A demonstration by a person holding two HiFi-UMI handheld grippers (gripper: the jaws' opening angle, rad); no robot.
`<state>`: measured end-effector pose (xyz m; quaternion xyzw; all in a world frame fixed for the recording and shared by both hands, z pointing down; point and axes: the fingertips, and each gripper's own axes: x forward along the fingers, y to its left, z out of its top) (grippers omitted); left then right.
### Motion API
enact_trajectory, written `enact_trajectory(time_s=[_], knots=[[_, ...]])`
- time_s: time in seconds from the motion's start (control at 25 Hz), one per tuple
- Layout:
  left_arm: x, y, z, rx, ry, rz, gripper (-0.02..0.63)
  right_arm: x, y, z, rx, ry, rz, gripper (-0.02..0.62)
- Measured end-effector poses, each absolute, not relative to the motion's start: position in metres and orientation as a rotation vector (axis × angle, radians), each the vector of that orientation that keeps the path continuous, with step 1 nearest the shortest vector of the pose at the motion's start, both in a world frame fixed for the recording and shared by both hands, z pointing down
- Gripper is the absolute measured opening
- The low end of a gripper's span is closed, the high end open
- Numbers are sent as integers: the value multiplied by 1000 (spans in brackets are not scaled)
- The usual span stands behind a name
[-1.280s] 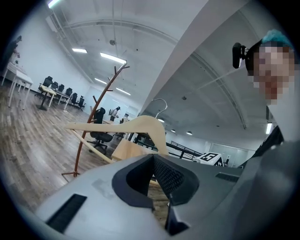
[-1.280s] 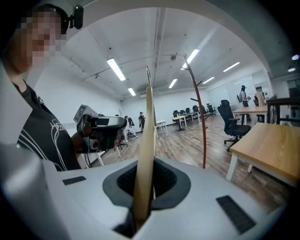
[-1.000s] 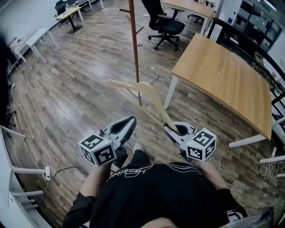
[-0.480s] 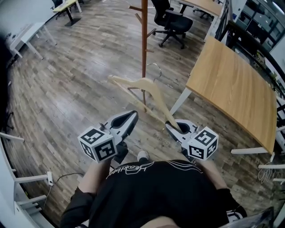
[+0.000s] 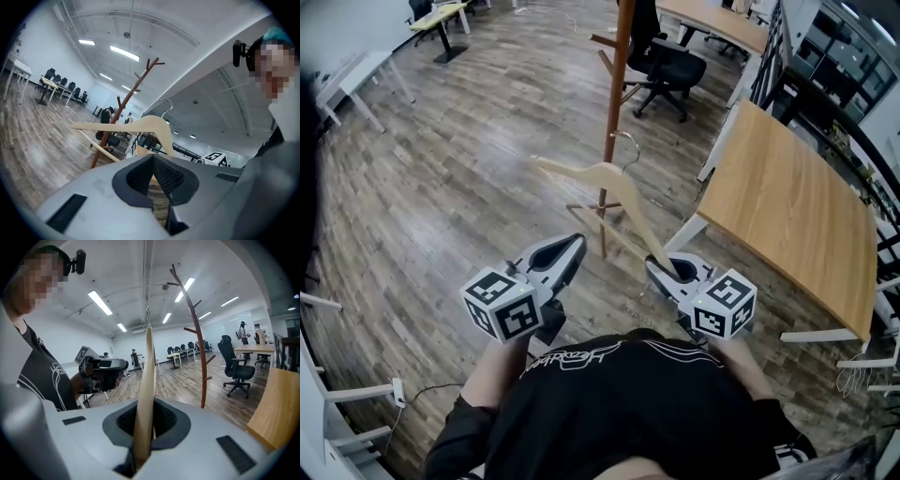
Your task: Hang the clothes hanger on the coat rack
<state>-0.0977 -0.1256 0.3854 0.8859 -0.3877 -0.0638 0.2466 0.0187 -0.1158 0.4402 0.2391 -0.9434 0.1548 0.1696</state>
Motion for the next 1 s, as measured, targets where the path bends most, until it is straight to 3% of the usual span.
enact_trajectory(time_s=[1.0], knots=[[-69, -322, 360, 2391, -1173, -165, 8, 37, -335, 413, 588, -2752, 403, 46]])
